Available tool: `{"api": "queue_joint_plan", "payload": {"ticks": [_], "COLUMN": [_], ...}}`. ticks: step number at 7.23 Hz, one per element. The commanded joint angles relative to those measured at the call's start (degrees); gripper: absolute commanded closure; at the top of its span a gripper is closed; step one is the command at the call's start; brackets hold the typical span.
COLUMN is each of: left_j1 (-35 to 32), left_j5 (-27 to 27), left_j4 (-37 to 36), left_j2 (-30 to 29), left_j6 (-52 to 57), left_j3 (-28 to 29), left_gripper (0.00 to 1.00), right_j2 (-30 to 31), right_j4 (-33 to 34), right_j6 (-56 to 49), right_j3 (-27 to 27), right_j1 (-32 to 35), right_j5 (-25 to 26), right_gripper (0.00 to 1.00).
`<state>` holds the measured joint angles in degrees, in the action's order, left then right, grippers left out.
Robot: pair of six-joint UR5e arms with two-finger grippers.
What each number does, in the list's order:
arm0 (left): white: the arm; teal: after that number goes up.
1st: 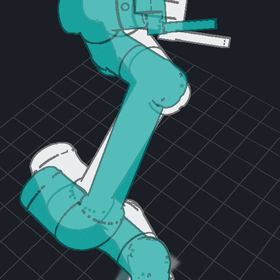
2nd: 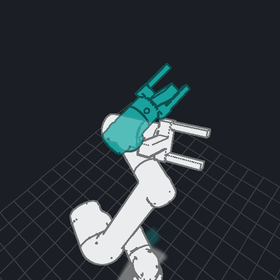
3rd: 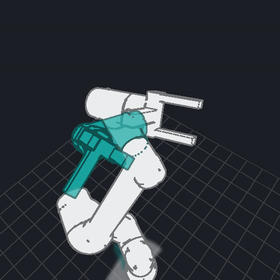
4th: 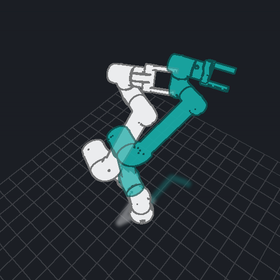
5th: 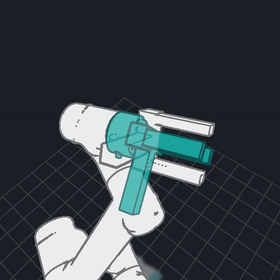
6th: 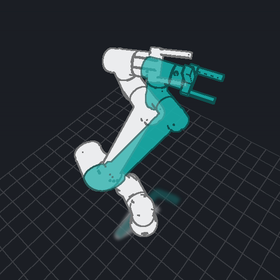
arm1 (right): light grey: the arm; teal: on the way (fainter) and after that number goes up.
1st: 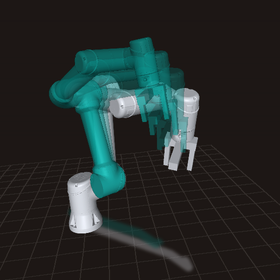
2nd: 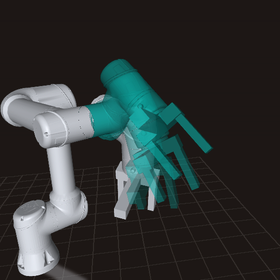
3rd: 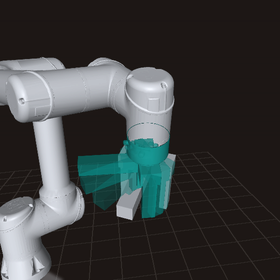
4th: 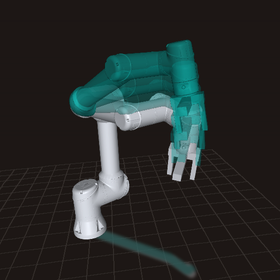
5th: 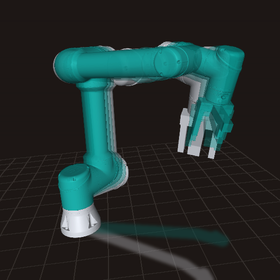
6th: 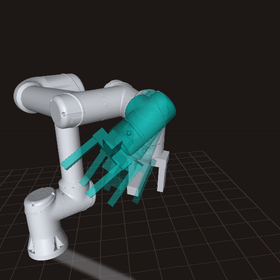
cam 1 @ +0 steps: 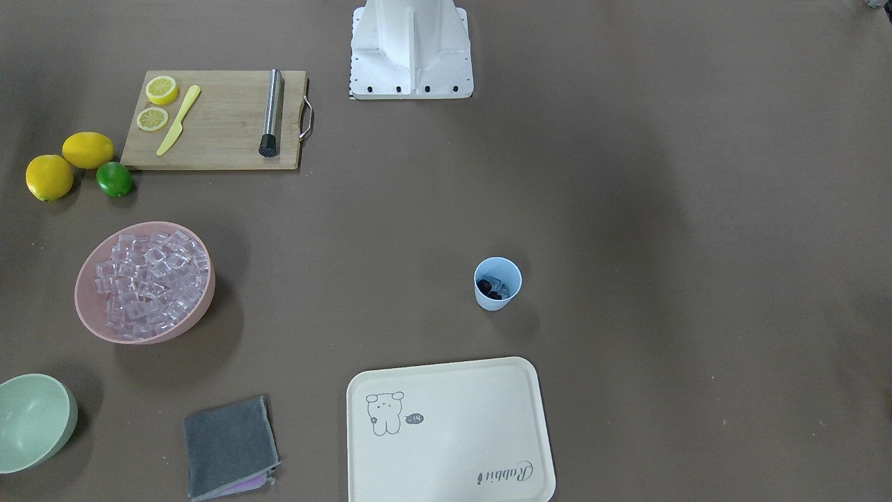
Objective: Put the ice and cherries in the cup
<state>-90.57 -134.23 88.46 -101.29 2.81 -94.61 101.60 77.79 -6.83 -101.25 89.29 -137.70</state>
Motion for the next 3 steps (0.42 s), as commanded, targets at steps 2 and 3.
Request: {"api": "queue_joint_plan", "payload": {"ticks": [2, 3], "left_j1": [0.04, -0.04], "left_j5": [0.28, 0.02], "left_j4": [0.49, 1.18], "left_j2": [4.51, 6.18], "left_j6": [0.44, 0.44], "left_j3": [-0.22, -1.09], "left_gripper": [0.02, 0.02], "right_j2": [0.09, -0.26], "right_j4": [-0.36, -0.27], "right_j6": [-0.12, -0.03], "right_j3": [0.35, 0.44], "right_j1": [0.01, 0.01], "right_j5": [0.06, 0.07], "right_gripper": [0.01, 0.01]}}
